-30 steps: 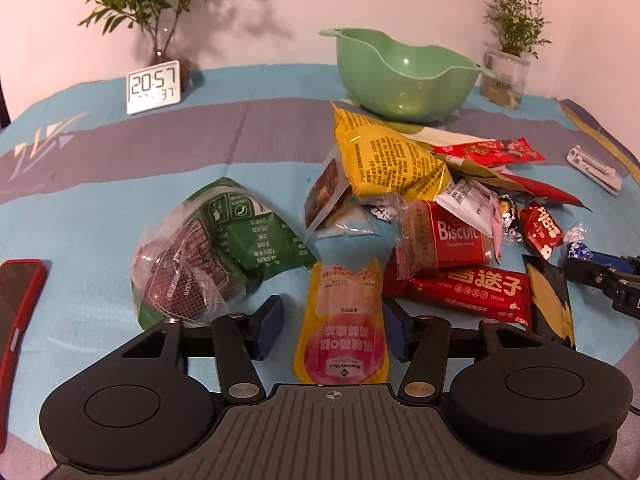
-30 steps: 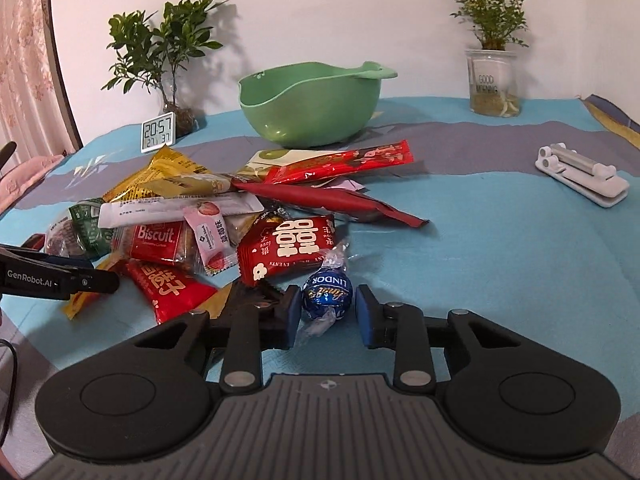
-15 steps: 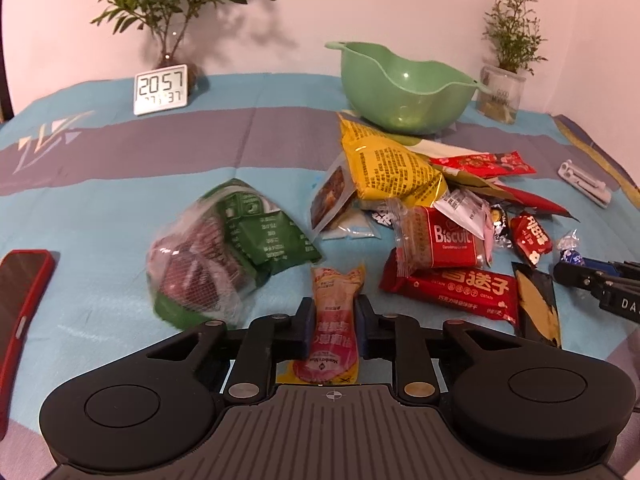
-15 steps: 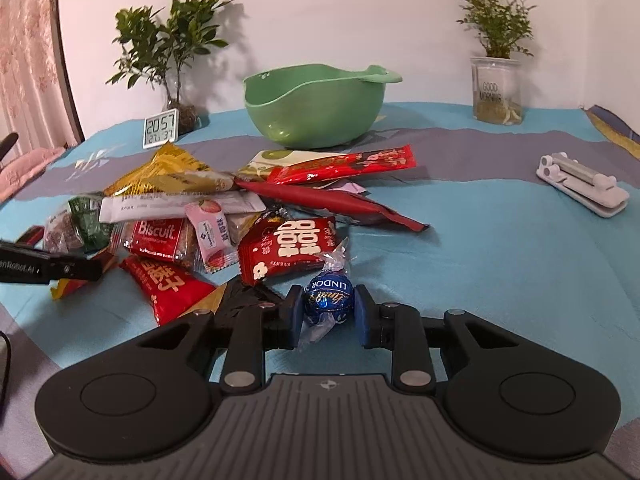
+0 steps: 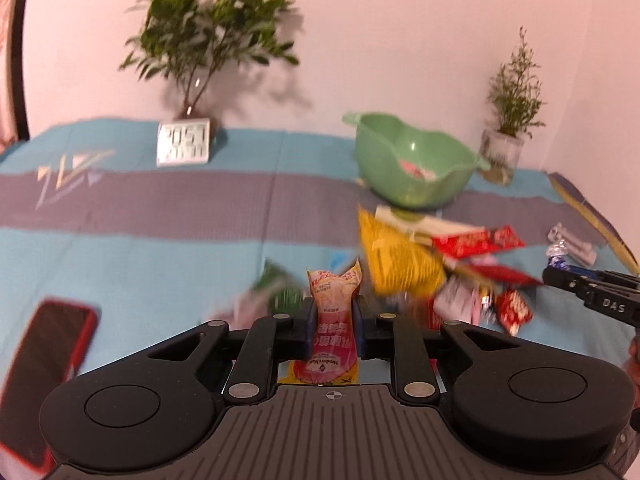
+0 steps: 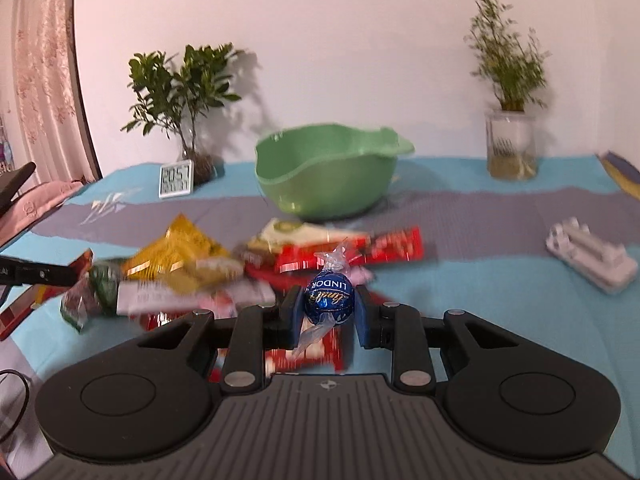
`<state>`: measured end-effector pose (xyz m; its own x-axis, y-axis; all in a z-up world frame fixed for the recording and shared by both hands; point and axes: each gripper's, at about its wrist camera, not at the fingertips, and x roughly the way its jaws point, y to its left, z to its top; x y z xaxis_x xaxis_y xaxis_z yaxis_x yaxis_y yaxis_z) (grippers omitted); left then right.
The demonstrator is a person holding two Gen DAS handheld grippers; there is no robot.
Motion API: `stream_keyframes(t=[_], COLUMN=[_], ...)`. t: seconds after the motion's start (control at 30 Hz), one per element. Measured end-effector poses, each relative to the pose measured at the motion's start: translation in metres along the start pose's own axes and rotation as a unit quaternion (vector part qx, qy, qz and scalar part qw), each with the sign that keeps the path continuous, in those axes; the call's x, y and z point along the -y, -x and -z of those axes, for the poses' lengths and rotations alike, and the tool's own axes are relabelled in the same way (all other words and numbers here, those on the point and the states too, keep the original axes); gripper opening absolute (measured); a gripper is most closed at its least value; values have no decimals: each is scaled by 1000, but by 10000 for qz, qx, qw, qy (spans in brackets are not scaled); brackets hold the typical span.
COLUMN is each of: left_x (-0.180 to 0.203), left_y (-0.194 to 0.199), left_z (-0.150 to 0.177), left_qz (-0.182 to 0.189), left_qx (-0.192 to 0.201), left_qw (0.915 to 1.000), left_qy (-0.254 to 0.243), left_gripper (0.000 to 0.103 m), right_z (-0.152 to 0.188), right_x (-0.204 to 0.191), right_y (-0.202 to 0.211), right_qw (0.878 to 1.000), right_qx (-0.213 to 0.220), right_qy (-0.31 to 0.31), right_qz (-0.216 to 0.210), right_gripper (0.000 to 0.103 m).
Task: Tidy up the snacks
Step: 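Carry both items over the green bowl and open both tools to release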
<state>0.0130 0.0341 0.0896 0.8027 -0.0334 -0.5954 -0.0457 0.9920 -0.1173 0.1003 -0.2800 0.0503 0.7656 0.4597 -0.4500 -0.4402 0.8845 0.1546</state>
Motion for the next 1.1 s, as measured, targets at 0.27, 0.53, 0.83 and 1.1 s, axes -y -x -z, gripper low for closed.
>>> stream_keyframes(t=[0.27,0.53,0.83,1.1], left_x=[29,74,91,83], left_y=[-32,-103,-191,-182], left_z=[-80,-145,-176,-167], left_qz=[315,528,445,516], left_qx=[333,386,-85,-261], left_qw=[9981,9942,9958,9961], left_qy=[-411,-849,-801,-668], left_gripper=[80,79,79,103], right_z=[-50,-102,-118,-109], right_x=[11,14,20,23], right_y=[-46,-101,-162,-155], right_qw=[9995,9983,9996,9997], right_qx=[198,458,142,129], right_qy=[-8,82,80,24], right_qz=[-236,-338,-214,-218], right_gripper=[31,31,32,63])
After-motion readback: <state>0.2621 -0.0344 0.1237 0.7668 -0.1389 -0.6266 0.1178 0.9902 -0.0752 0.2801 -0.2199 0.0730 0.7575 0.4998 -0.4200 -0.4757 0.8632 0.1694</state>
